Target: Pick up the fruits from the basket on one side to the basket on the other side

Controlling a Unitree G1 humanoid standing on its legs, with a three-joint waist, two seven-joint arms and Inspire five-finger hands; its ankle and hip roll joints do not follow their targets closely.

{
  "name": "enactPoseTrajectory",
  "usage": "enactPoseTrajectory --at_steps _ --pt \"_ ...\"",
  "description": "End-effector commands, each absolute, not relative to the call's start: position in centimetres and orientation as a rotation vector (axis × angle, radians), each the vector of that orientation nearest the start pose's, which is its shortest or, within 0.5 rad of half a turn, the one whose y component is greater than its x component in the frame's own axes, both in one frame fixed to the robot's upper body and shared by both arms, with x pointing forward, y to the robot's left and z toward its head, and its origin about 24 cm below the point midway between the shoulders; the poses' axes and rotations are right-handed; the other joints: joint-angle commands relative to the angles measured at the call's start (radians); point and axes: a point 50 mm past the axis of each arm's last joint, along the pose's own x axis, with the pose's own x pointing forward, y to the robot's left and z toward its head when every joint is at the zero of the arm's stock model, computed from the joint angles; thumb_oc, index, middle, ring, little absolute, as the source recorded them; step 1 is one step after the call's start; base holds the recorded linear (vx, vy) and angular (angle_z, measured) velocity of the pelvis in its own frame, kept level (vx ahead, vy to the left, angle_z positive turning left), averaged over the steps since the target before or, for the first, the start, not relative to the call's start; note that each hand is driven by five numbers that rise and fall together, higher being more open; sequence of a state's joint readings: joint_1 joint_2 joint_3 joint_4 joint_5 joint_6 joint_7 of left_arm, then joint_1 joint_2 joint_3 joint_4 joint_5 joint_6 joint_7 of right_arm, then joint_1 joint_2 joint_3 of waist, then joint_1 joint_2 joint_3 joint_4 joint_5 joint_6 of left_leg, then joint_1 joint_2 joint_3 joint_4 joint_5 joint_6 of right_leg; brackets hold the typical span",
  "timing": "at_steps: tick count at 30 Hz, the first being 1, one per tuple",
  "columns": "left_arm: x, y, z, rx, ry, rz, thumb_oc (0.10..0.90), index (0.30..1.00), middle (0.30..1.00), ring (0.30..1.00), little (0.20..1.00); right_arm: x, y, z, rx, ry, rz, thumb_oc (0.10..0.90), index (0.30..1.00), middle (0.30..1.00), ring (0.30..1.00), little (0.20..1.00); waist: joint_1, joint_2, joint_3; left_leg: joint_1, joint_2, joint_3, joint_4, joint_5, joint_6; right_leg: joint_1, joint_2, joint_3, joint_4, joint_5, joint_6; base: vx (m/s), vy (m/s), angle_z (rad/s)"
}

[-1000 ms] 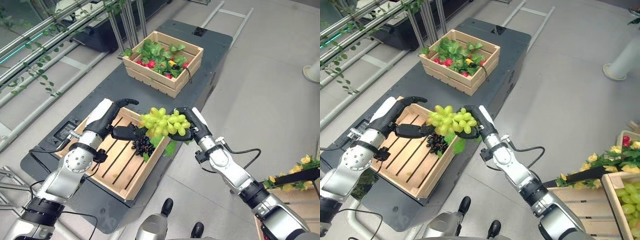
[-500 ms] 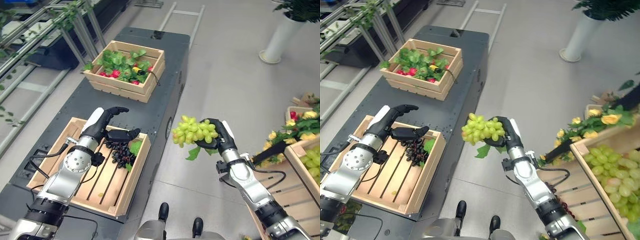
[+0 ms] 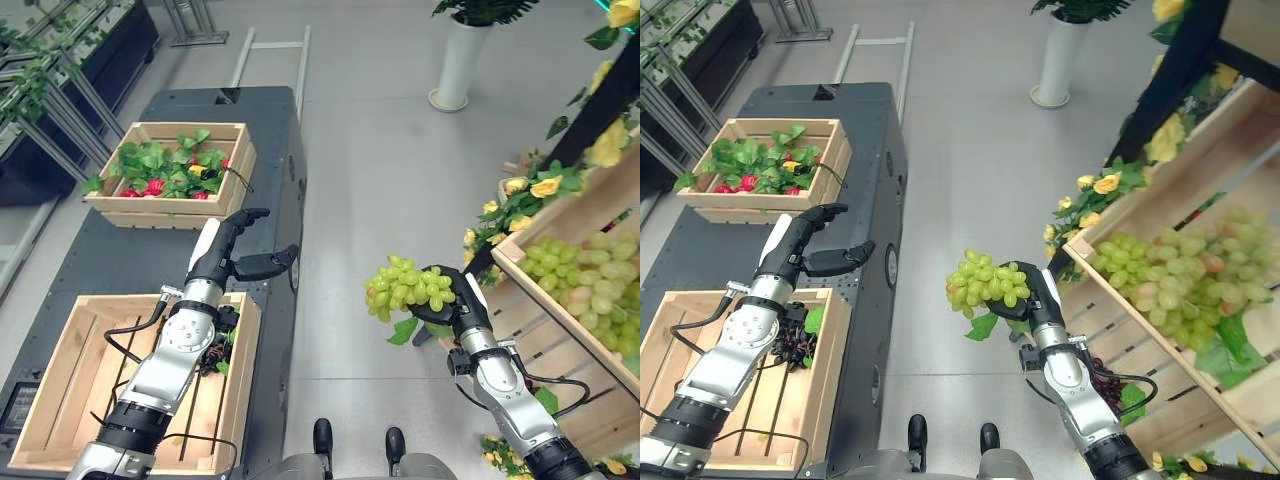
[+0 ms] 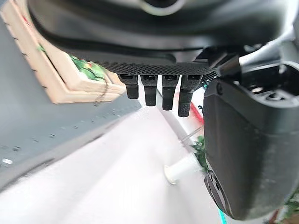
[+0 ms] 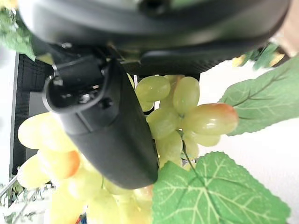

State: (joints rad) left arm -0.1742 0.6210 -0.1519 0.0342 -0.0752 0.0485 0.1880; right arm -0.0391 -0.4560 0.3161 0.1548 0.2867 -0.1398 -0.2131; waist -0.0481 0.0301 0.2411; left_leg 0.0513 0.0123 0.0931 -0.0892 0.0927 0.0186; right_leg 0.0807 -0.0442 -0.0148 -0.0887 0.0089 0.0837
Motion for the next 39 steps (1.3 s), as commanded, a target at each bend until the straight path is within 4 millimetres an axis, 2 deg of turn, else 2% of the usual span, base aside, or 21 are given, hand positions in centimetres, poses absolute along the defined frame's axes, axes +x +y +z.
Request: enactPoseTrajectory --at_steps 1,5,7,10,13,14,16,25,29,33,39 --pt "30.1 21.7 12.8 0.488 -0.296 0.091 0.800 0.900 0.900 0.900 0.900 26.2 -17.2 8.6 -0.045 -0.304 0.105 0.400 0.300 0.300 0.300 0.300 -0.021 -0.006 -0.123 0.010 -0.037 -0.027 0.002 -0.126 0.009 -0.042 0.000 -0.024 0.001 0.030 0.017 -0.07 -0.003 -0.18" --pt "30.8 20.7 12.6 0.461 -0.290 0.088 0.800 0.900 0.900 0.900 0.900 26.7 -16.7 10.5 -0.102 -0.383 0.209 0.400 0.300 0.300 0.300 0.300 -0.038 -0.005 -0.122 0.009 -0.032 -0.013 0.002 -0.126 0.004 -0.053 0.005 -0.006 0.001 0.036 0.020 -0.05 0.015 -0.13" --pt "31.0 20.4 12.2 0.456 -0.277 0.073 0.800 0.900 0.900 0.900 0.900 26.7 -16.4 12.8 -0.061 -0.436 0.335 0.400 0.300 0.300 0.300 0.300 -0.047 -0.009 -0.125 0.012 -0.026 0.004 0.002 -0.124 -0.001 -0.056 0.007 0.003 0.001 0.039 0.022 -0.02 0.018 -0.27" --pt "31.1 20.4 11.9 0.457 -0.264 0.058 0.800 0.900 0.900 0.900 0.900 26.6 -16.2 13.8 -0.042 -0.460 0.425 0.400 0.300 0.300 0.300 0.300 -0.050 -0.013 -0.126 0.014 -0.024 0.010 0.002 -0.125 -0.002 -0.054 0.008 0.006 0.001 0.040 0.023 0.00 0.017 -0.15" --pt "31.2 20.2 11.4 0.457 -0.246 0.037 0.800 0.900 0.900 0.900 0.900 26.1 -16.4 16.0 0.049 -0.508 0.550 0.400 0.300 0.300 0.300 0.300 -0.057 -0.026 -0.137 0.019 -0.020 0.021 0.002 -0.129 -0.005 -0.050 0.012 0.008 0.001 0.036 0.024 0.01 0.027 -0.09" --pt "31.2 20.2 11.4 0.457 -0.246 0.037 0.800 0.900 0.900 0.900 0.900 26.1 -16.4 16.0 0.049 -0.508 0.550 0.400 0.300 0.300 0.300 0.300 -0.056 -0.025 -0.137 0.019 -0.020 0.021 0.002 -0.129 -0.005 -0.050 0.012 0.008 0.001 0.036 0.024 0.01 0.026 -0.09" --pt "31.2 20.3 11.0 0.447 -0.236 0.034 0.800 0.900 0.900 0.900 0.900 25.7 -16.4 17.4 0.134 -0.560 0.611 0.400 0.300 0.300 0.300 0.300 -0.061 -0.033 -0.143 0.026 -0.014 0.032 0.002 -0.133 -0.005 -0.047 0.013 0.012 0.001 0.035 0.024 0.02 0.037 -0.04" --pt "31.5 20.4 10.0 0.436 -0.200 0.036 0.800 0.900 0.900 0.900 0.900 24.7 -17.2 19.9 0.311 -0.658 0.698 0.400 0.300 0.300 0.300 0.300 -0.084 -0.046 -0.157 0.040 0.002 0.054 0.002 -0.142 -0.006 -0.046 0.019 0.029 0.003 0.033 0.028 0.01 0.039 -0.04" --pt "31.7 19.8 9.5 0.415 -0.190 0.039 0.800 0.900 0.900 0.900 0.900 24.4 -17.5 21.0 0.366 -0.717 0.688 0.400 0.300 0.300 0.300 0.300 -0.096 -0.047 -0.161 0.053 0.007 0.070 0.002 -0.150 -0.005 -0.043 0.023 0.042 0.003 0.029 0.027 0.02 0.043 -0.16" --pt "31.7 19.4 8.9 0.412 -0.179 0.037 0.800 0.900 0.900 0.900 0.900 24.2 -18.3 22.0 0.417 -0.779 0.606 0.400 0.300 0.300 0.300 0.300 -0.109 -0.043 -0.164 0.063 0.012 0.080 0.002 -0.155 -0.005 -0.041 0.027 0.057 0.005 0.028 0.026 0.01 0.029 -0.18" --pt "31.8 19.0 8.5 0.397 -0.170 0.053 0.800 0.900 0.900 0.900 0.900 24.0 -20.3 22.9 0.453 -0.854 0.365 0.400 0.300 0.300 0.300 0.300 -0.129 -0.031 -0.163 0.072 0.018 0.093 0.002 -0.162 -0.004 -0.040 0.032 0.076 0.008 0.026 0.024 0.00 0.030 -0.09"
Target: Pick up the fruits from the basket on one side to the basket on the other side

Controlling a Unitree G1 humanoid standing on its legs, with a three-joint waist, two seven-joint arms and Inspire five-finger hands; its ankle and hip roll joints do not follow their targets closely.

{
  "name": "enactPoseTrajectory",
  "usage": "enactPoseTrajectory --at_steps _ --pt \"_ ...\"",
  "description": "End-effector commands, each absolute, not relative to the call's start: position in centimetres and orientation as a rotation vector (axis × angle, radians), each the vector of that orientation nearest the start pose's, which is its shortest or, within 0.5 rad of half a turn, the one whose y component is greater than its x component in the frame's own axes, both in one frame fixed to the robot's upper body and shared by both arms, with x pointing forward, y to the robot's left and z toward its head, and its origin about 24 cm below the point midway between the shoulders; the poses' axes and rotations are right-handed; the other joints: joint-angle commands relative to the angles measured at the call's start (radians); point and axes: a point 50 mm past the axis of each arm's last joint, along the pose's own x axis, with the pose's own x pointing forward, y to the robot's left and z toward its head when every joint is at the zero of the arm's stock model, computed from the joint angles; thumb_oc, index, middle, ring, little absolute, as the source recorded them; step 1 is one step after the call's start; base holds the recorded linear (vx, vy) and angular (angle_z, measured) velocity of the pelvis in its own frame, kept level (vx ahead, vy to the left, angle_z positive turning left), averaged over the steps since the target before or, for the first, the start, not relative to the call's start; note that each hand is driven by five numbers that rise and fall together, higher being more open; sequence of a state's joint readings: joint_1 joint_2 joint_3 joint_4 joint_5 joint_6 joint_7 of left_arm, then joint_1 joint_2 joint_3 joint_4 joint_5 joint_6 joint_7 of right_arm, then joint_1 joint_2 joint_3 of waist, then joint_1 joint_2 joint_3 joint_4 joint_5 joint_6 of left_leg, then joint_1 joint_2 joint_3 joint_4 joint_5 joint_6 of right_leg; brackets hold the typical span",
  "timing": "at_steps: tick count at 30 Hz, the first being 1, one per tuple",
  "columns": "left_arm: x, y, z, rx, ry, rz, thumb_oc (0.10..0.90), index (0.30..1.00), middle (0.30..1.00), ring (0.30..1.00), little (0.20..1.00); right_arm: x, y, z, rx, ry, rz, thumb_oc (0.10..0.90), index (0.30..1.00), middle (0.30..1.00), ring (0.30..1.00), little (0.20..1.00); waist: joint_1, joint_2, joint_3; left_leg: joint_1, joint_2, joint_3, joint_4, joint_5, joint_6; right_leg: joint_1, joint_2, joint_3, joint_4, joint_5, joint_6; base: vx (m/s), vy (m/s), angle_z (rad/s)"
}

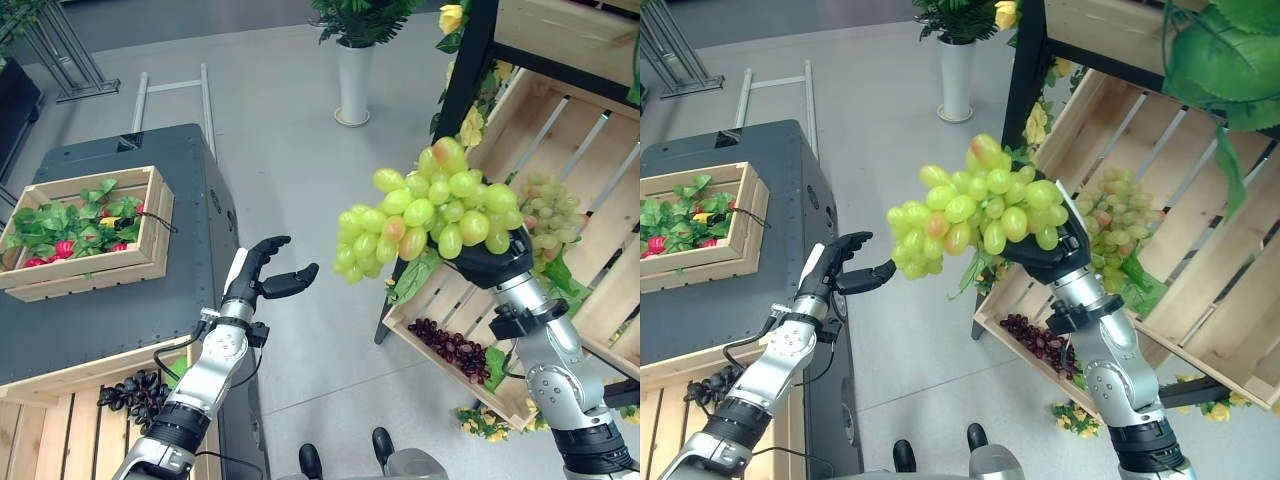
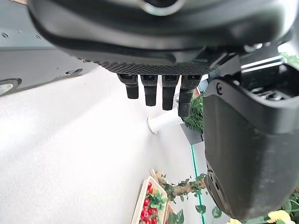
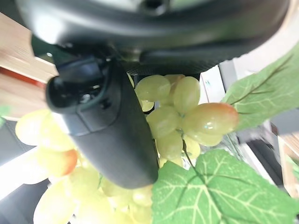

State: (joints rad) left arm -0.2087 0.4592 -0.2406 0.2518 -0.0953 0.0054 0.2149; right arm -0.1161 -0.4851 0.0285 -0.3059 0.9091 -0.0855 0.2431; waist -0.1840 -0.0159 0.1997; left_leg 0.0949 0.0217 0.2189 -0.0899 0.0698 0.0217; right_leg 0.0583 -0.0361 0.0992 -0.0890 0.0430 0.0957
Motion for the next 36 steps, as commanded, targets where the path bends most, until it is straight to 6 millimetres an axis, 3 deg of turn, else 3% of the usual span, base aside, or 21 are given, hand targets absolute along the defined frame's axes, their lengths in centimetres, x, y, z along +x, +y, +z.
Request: enactPoseTrajectory --at_steps 1,14,22,29,36 --pt "31.7 18.9 8.4 0.392 -0.166 0.059 0.800 0.900 0.900 0.900 0.900 23.9 -20.7 23.0 0.459 -0.866 0.316 0.400 0.300 0.300 0.300 0.300 0.002 0.018 -0.121 0.030 0.010 -0.030 0.003 -0.140 -0.007 -0.018 0.025 -0.032 0.008 -0.008 0.012 0.00 0.027 -0.12" --pt "31.5 18.4 7.4 0.369 -0.133 0.084 0.800 0.900 0.900 0.900 0.900 22.0 -24.3 25.8 0.125 -1.068 -0.151 0.400 0.300 0.300 0.300 0.300 -0.041 0.031 -0.115 0.042 0.015 -0.019 0.003 -0.148 -0.002 -0.024 0.039 0.009 0.027 -0.016 0.007 0.00 0.018 -0.07" --pt "31.4 18.1 7.1 0.368 -0.124 0.063 0.800 0.900 0.900 0.900 0.900 22.4 -25.1 27.1 -0.131 -1.075 -0.249 0.400 0.300 0.300 0.300 0.300 -0.037 0.023 -0.121 0.044 0.016 -0.028 0.003 -0.148 -0.005 -0.019 0.037 0.008 0.023 -0.013 0.009 0.01 -0.002 -0.07" --pt "31.3 17.9 7.1 0.374 -0.115 0.042 0.800 0.900 0.900 0.900 0.900 24.0 -25.8 26.5 -0.304 -0.990 -0.307 0.400 0.300 0.300 0.300 0.300 -0.024 0.014 -0.129 0.042 0.016 -0.036 0.003 -0.146 -0.006 -0.017 0.034 -0.003 0.020 -0.012 0.010 0.00 -0.002 -0.01" --pt "31.4 17.5 7.2 0.374 -0.113 0.014 0.800 0.900 0.900 0.900 0.900 26.0 -26.1 24.5 -0.313 -0.832 -0.275 0.400 0.300 0.300 0.300 0.300 -0.013 0.010 -0.129 0.040 0.013 -0.048 0.003 -0.144 -0.006 -0.014 0.028 -0.017 0.018 -0.010 0.010 0.00 0.000 0.00"
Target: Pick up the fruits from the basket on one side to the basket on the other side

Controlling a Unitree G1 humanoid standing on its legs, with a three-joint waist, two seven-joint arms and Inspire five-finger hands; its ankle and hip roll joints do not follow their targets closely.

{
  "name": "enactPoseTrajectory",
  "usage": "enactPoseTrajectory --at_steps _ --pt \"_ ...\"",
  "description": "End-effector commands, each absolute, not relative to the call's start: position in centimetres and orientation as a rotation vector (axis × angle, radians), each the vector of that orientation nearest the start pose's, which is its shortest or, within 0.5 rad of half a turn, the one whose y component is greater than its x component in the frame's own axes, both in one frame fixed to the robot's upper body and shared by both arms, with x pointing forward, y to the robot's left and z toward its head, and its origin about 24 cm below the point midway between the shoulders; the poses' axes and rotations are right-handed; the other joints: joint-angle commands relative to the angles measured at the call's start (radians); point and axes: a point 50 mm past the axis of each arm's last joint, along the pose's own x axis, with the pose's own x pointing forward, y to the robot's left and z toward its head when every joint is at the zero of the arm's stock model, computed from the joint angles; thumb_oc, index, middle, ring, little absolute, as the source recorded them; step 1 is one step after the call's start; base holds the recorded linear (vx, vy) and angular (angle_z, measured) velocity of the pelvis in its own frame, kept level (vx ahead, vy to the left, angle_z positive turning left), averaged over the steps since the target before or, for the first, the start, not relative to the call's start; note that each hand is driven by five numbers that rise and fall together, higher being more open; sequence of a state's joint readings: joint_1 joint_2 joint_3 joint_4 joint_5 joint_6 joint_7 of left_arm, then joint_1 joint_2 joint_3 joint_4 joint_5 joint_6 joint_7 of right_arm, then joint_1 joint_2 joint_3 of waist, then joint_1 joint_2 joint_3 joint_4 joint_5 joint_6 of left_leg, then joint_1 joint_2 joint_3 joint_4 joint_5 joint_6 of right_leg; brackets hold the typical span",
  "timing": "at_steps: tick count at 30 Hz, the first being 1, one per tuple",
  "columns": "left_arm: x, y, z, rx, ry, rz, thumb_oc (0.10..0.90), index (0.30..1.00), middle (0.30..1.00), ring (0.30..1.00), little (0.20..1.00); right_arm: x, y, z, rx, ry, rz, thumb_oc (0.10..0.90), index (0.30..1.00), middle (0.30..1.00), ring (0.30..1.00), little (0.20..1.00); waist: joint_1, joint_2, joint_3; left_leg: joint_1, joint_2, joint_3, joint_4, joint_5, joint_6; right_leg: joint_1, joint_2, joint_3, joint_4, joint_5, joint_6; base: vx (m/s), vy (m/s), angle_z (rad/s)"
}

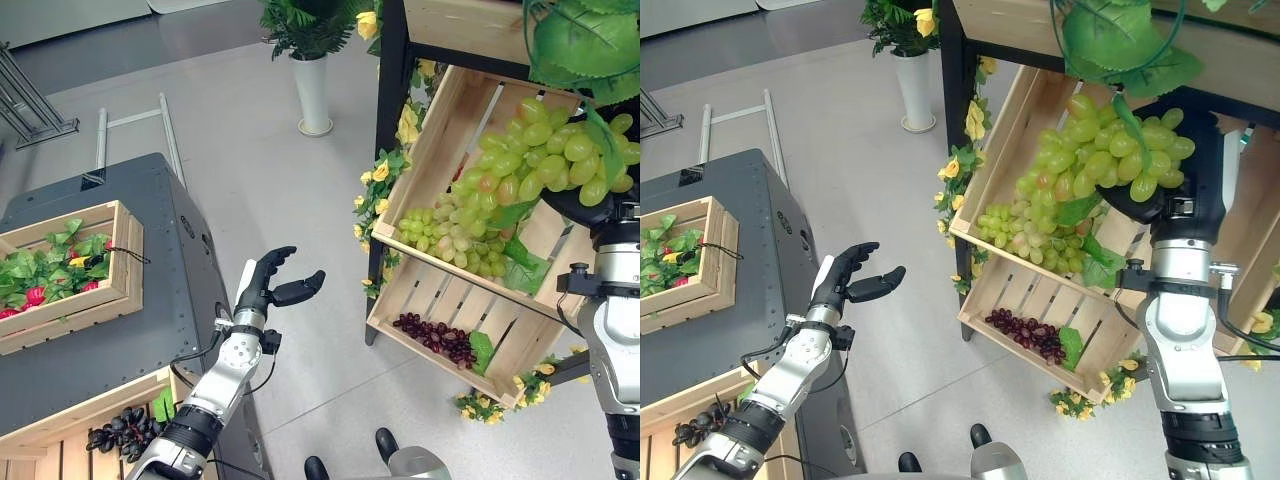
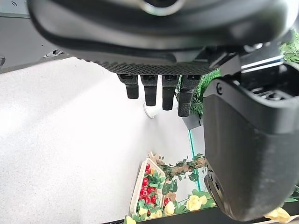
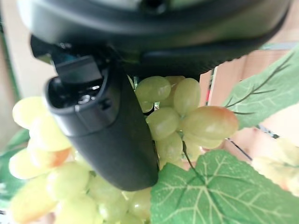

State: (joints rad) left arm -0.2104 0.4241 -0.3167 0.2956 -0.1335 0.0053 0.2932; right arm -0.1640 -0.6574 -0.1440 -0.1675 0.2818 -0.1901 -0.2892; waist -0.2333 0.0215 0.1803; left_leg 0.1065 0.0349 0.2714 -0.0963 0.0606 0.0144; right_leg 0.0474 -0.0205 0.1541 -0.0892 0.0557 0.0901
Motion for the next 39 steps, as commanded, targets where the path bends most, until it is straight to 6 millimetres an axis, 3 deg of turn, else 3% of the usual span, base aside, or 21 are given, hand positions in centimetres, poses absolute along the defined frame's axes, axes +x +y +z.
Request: enactPoseTrajectory --at_steps 1,14,15,16,18,22,28,34,39 --pt "31.4 17.4 7.3 0.374 -0.114 0.011 0.800 0.900 0.900 0.900 0.900 26.1 -26.1 24.2 -0.310 -0.813 -0.277 0.400 0.300 0.300 0.300 0.300 0.036 -0.027 -0.110 0.029 0.000 -0.100 0.009 -0.134 0.000 -0.003 0.013 -0.073 0.018 -0.023 0.016 -0.02 -0.001 0.03" --pt "31.8 16.7 8.0 0.377 -0.127 0.001 0.800 0.900 0.900 0.900 0.900 28.5 -27.9 17.6 -0.286 -0.464 -0.449 0.400 0.300 0.300 0.300 0.300 0.040 -0.026 -0.101 0.029 -0.003 -0.104 0.009 -0.129 0.000 -0.001 0.009 -0.083 0.015 -0.014 0.017 -0.01 -0.003 0.04" --pt "31.9 16.7 8.1 0.377 -0.127 -0.001 0.800 0.900 0.900 0.900 0.900 28.7 -28.3 16.5 -0.300 -0.392 -0.464 0.519 0.479 0.479 0.479 0.479 0.040 -0.025 -0.099 0.028 -0.003 -0.104 0.009 -0.128 0.000 -0.002 0.008 -0.085 0.015 -0.014 0.017 0.00 0.000 0.00" --pt "31.9 16.7 8.2 0.379 -0.128 -0.002 0.800 0.900 0.900 0.900 0.900 28.8 -28.6 15.8 -0.310 -0.342 -0.480 0.689 0.733 0.733 0.733 0.733 0.040 -0.025 -0.098 0.028 -0.003 -0.103 0.009 -0.128 0.000 -0.002 0.008 -0.085 0.016 -0.013 0.016 0.00 0.000 0.00" --pt "31.9 16.7 8.3 0.380 -0.128 0.000 0.800 0.900 0.900 0.900 0.900 28.7 -29.0 14.8 -0.310 -0.283 -0.503 0.800 0.900 0.900 0.900 0.900 0.039 -0.026 -0.097 0.029 -0.003 -0.101 0.009 -0.128 0.001 -0.003 0.009 -0.084 0.016 -0.012 0.016 0.00 0.000 0.00" --pt "32.0 16.9 8.6 0.384 -0.127 0.005 0.800 0.900 0.900 0.900 0.900 28.6 -29.8 13.2 -0.252 -0.181 -0.550 0.800 0.900 0.900 0.900 0.900 0.036 -0.027 -0.092 0.030 -0.002 -0.098 0.009 -0.127 0.002 -0.004 0.010 -0.083 0.018 -0.011 0.013 0.00 0.000 0.00" --pt "32.1 17.1 8.7 0.388 -0.127 0.010 0.800 0.900 0.900 0.900 0.900 28.4 -29.6 12.8 -0.260 -0.153 -0.542 0.800 0.900 0.900 0.900 0.900 0.033 -0.027 -0.087 0.031 -0.003 -0.093 0.009 -0.127 0.003 -0.005 0.012 -0.080 0.020 -0.010 0.011 0.00 0.000 0.00" --pt "32.0 17.1 8.6 0.388 -0.128 0.018 0.800 0.900 0.900 0.900 0.900 28.0 -28.9 14.6 -0.273 -0.284 -0.564 0.800 0.900 0.900 0.900 0.900 0.030 -0.026 -0.085 0.029 -0.005 -0.094 0.009 -0.127 0.006 -0.008 0.015 -0.073 0.021 -0.010 0.009 0.00 0.000 0.00" --pt "32.0 17.1 8.6 0.382 -0.131 0.024 0.800 0.900 0.900 0.900 0.900 27.5 -27.8 17.5 -0.265 -0.459 -0.560 0.800 0.900 0.900 0.900 0.900 0.029 -0.018 -0.087 0.024 -0.009 -0.099 0.009 -0.129 0.006 -0.012 0.017 -0.065 0.020 -0.009 0.010 0.00 0.000 0.00"
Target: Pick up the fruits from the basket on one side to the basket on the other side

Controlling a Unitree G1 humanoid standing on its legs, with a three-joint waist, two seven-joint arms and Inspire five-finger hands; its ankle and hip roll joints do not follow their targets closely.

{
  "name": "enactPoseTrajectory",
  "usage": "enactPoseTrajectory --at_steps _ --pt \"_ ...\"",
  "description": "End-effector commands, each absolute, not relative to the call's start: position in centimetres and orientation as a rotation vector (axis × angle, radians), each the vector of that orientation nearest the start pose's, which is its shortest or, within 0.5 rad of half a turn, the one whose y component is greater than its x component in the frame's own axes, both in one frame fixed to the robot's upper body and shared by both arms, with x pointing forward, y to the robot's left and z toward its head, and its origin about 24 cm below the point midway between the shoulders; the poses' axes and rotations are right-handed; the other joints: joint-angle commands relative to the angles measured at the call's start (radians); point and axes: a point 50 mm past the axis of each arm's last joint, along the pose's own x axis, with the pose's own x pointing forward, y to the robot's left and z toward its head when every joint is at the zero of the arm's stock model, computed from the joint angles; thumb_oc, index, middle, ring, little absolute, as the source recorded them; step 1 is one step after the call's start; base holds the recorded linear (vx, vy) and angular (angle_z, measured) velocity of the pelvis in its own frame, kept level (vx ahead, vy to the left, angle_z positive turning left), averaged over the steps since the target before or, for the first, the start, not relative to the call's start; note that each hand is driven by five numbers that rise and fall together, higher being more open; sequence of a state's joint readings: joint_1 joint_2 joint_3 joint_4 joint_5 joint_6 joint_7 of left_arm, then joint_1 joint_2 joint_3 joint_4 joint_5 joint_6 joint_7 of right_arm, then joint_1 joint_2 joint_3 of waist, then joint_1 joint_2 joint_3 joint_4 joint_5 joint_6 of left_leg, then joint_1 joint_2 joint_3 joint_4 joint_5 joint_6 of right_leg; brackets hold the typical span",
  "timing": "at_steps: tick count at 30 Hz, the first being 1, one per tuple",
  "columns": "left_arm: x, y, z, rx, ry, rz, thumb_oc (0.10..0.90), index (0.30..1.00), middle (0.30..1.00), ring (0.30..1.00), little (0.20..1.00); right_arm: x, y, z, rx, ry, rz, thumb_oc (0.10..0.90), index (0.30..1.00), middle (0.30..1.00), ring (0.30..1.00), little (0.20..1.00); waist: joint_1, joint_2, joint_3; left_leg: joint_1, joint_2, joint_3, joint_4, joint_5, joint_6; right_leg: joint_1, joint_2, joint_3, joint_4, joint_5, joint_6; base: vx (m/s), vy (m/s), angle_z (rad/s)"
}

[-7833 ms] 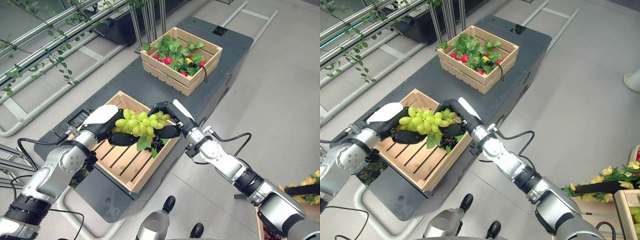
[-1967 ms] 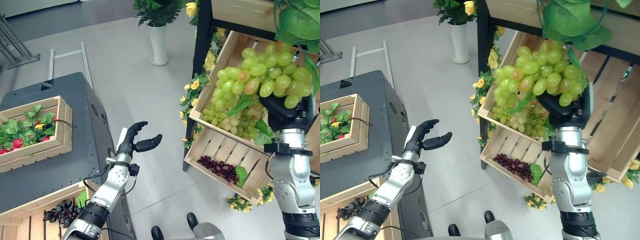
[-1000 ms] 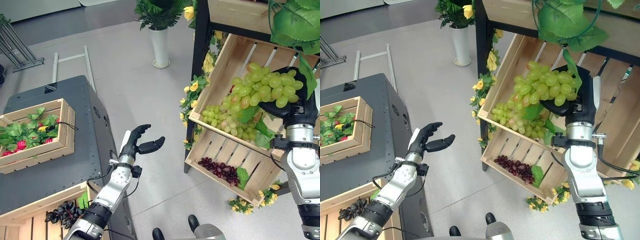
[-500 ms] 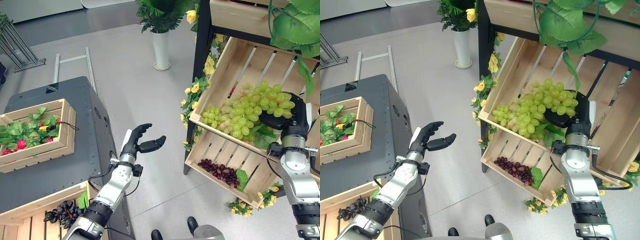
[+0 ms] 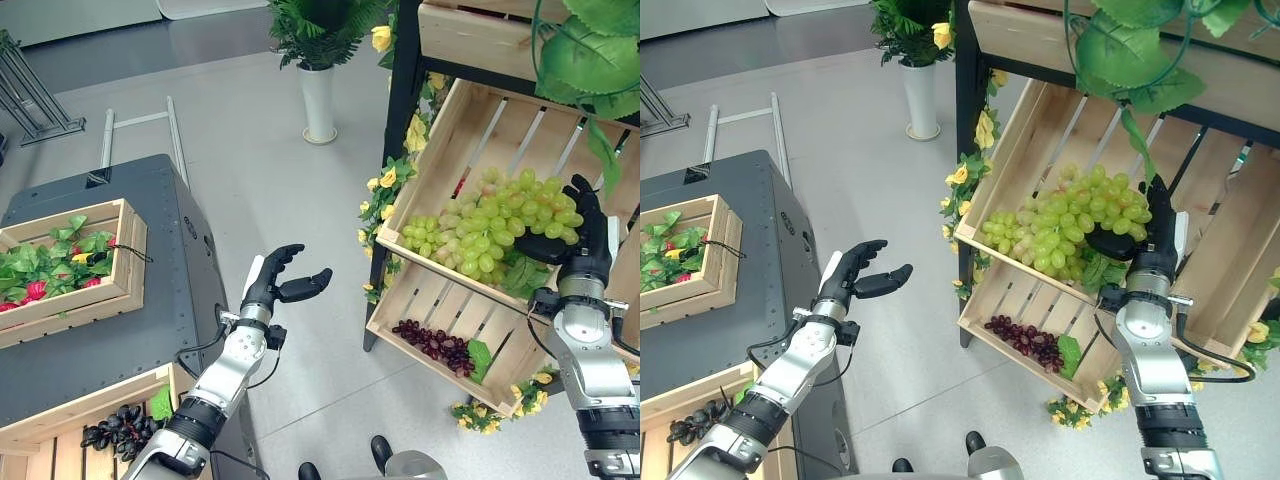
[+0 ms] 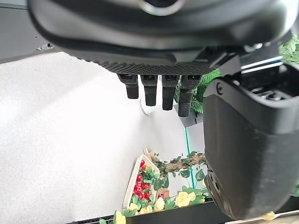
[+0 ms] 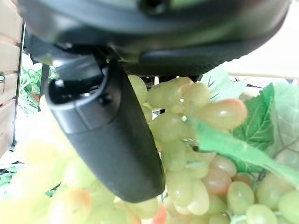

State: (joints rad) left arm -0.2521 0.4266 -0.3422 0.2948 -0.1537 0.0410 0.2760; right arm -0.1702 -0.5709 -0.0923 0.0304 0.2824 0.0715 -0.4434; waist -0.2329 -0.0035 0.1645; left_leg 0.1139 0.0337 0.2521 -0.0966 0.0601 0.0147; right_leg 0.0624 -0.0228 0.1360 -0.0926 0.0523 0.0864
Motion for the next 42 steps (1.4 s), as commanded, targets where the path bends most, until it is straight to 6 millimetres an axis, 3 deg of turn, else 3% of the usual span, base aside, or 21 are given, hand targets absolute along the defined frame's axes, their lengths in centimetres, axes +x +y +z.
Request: enactPoseTrajectory --at_steps 1,7,13,18,23,27,30,34,42 --pt "32.0 17.1 8.6 0.380 -0.131 0.026 0.800 0.900 0.900 0.900 0.900 27.4 -27.5 18.0 -0.272 -0.487 -0.554 0.800 0.900 0.900 0.900 0.900 0.028 0.009 -0.071 0.015 -0.008 -0.079 0.009 -0.129 0.006 -0.029 0.020 -0.046 0.024 -0.006 0.014 0.00 0.000 0.00" --pt "32.1 17.6 8.5 0.376 -0.125 0.039 0.800 0.900 0.900 0.900 0.900 26.8 -26.7 20.5 -0.494 -0.570 -0.462 0.800 0.900 0.900 0.900 0.900 0.022 0.012 -0.075 0.013 -0.010 -0.074 0.009 -0.130 0.006 -0.033 0.021 -0.041 0.030 -0.011 0.016 0.00 0.000 0.00" --pt "31.8 18.8 8.5 0.392 -0.112 0.056 0.800 0.900 0.900 0.900 0.900 25.7 -28.1 23.8 -0.958 -0.571 -0.402 0.800 0.900 0.900 0.900 0.900 0.010 -0.003 -0.087 0.011 -0.009 -0.063 0.009 -0.134 0.003 -0.038 0.024 -0.034 0.032 -0.012 0.021 0.00 0.000 0.00" --pt "31.6 19.4 8.4 0.404 -0.106 0.059 0.800 0.900 0.900 0.900 0.900 25.0 -28.4 26.5 -1.153 -0.615 -0.387 0.800 0.900 0.900 0.900 0.900 0.006 -0.015 -0.092 0.010 -0.008 -0.058 0.009 -0.134 0.002 -0.041 0.027 -0.031 0.036 -0.014 0.024 0.00 0.000 0.00" --pt "31.3 19.9 8.3 0.408 -0.102 0.060 0.800 0.900 0.900 0.900 0.900 24.7 -28.1 27.1 -1.255 -0.595 -0.324 0.800 0.900 0.900 0.900 0.900 0.004 -0.020 -0.095 0.008 -0.006 -0.053 0.009 -0.134 0.002 -0.042 0.029 -0.025 0.038 -0.016 0.025 0.00 -0.001 -0.04" --pt "31.3 20.5 8.6 0.418 -0.102 0.063 0.800 0.900 0.900 0.900 0.900 24.4 -28.0 27.5 -1.471 -0.522 -0.239 0.800 0.900 0.900 0.900 0.900 0.001 -0.031 -0.094 0.006 -0.003 -0.048 0.009 -0.133 -0.001 -0.046 0.031 -0.024 0.043 -0.016 0.028 -0.01 -0.008 -0.07" --pt "31.3 20.6 8.7 0.425 -0.101 0.062 0.800 0.900 0.900 0.900 0.900 24.4 -27.7 28.4 -1.515 -0.563 -0.228 0.800 0.900 0.900 0.900 0.900 0.002 -0.039 -0.095 0.006 -0.003 -0.049 0.009 -0.131 -0.003 -0.046 0.032 -0.024 0.044 -0.015 0.029 0.00 0.000 0.00" --pt "31.2 20.7 8.6 0.427 -0.101 0.065 0.800 0.900 0.900 0.900 0.900 24.4 -27.3 29.0 -1.452 -0.590 -0.169 0.800 0.900 0.900 0.900 0.900 0.000 -0.043 -0.098 0.005 -0.002 -0.047 0.009 -0.131 -0.004 -0.048 0.034 -0.021 0.044 -0.015 0.029 0.00 0.000 0.00" --pt "31.2 21.4 8.5 0.438 -0.102 0.063 0.800 0.900 0.900 0.900 0.900 24.4 -26.4 27.7 -1.325 -0.508 0.114 0.800 0.900 0.900 0.900 0.900 0.005 -0.050 -0.096 0.003 -0.001 -0.049 0.009 -0.128 -0.007 -0.048 0.035 -0.023 0.046 -0.015 0.028 0.00 0.000 0.00"
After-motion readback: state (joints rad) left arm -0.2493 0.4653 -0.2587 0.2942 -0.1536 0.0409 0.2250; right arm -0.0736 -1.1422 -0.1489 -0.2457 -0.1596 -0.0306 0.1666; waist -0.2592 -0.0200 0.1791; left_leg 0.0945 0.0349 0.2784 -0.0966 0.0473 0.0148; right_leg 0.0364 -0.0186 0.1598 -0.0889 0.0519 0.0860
